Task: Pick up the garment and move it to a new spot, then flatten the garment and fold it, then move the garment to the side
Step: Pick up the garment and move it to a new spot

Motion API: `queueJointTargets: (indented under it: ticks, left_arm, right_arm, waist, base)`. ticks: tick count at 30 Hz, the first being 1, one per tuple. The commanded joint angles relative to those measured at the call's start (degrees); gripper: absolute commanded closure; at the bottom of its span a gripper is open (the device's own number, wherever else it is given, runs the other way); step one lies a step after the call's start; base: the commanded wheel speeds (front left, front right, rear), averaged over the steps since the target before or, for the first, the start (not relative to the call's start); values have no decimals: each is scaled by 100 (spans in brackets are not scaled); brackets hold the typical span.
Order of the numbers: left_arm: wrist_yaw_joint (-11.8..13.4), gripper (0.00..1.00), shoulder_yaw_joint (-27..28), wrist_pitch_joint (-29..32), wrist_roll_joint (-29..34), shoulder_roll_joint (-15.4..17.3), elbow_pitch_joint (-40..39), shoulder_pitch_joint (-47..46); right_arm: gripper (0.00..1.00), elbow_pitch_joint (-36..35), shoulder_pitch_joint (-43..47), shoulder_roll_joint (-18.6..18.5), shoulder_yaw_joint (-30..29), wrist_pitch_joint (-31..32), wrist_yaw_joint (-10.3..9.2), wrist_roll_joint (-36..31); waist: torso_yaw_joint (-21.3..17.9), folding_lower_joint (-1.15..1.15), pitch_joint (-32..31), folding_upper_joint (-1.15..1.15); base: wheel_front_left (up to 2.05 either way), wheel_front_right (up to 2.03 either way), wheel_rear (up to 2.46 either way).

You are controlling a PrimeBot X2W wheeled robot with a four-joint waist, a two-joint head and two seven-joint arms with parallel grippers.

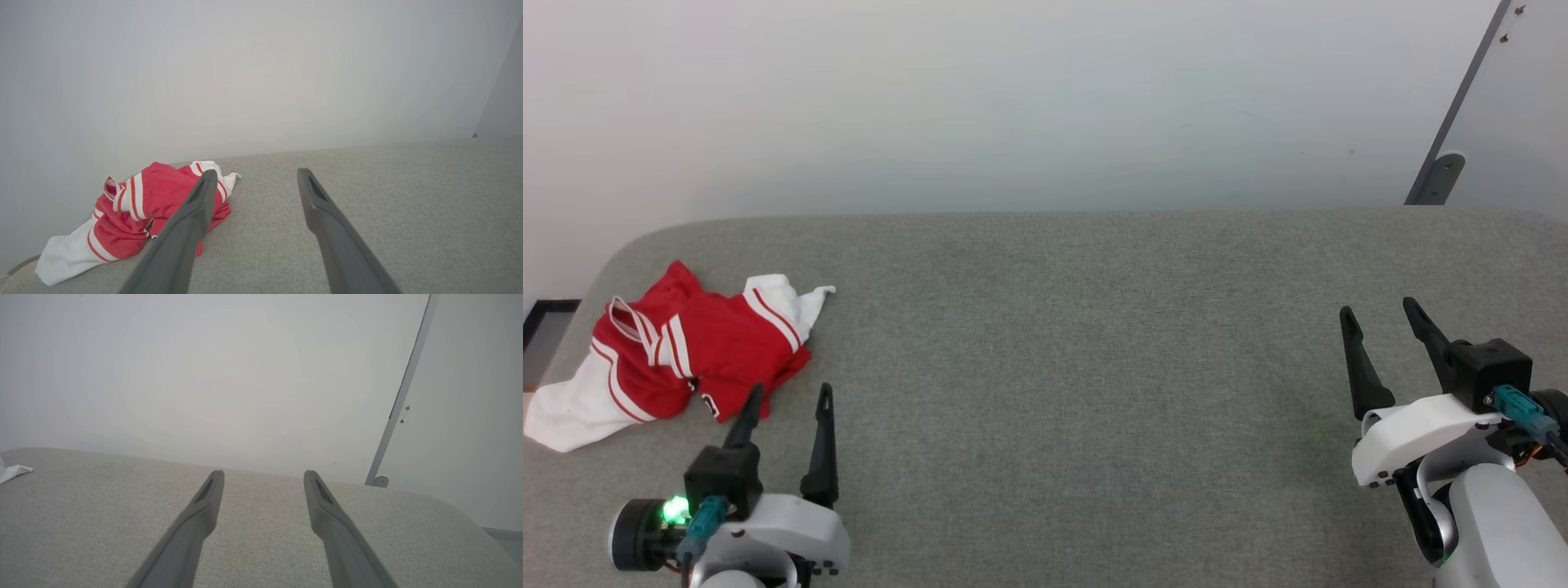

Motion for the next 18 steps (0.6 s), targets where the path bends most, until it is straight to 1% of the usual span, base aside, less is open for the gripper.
queueJointTargets:
  ticks: [1,6,10,13,18]
  left_arm:
    - [-33,0,25,-4,27,-7,6,-29]
    - [-120,0,78,-4,-9,-76,28,-100]
    - [-228,0,87,-4,-76,-158,89,-198]
    - [-283,0,131,-3,-148,-219,149,-263]
    - [-341,0,181,-3,-184,-273,295,-261]
  right_arm:
    - [0,1,-45,-5,1,-29,-8,-4]
    - [0,-25,-38,23,-8,-29,-8,86]
    - [0,-83,-29,58,-17,-18,-8,225]
    - [0,-127,37,52,69,-18,-8,319]
    - [0,-117,111,76,234,-18,-8,396]
  waist:
    - [5,0,1,0]
    - [106,0,22,0]
    - [352,0,48,0]
    - [665,0,59,0]
    - [1351,0,30,0]
  base:
    - [0,0,0]
    - [0,0,0]
    - [0,0,0]
    - [0,0,0]
    - [0,0,0]
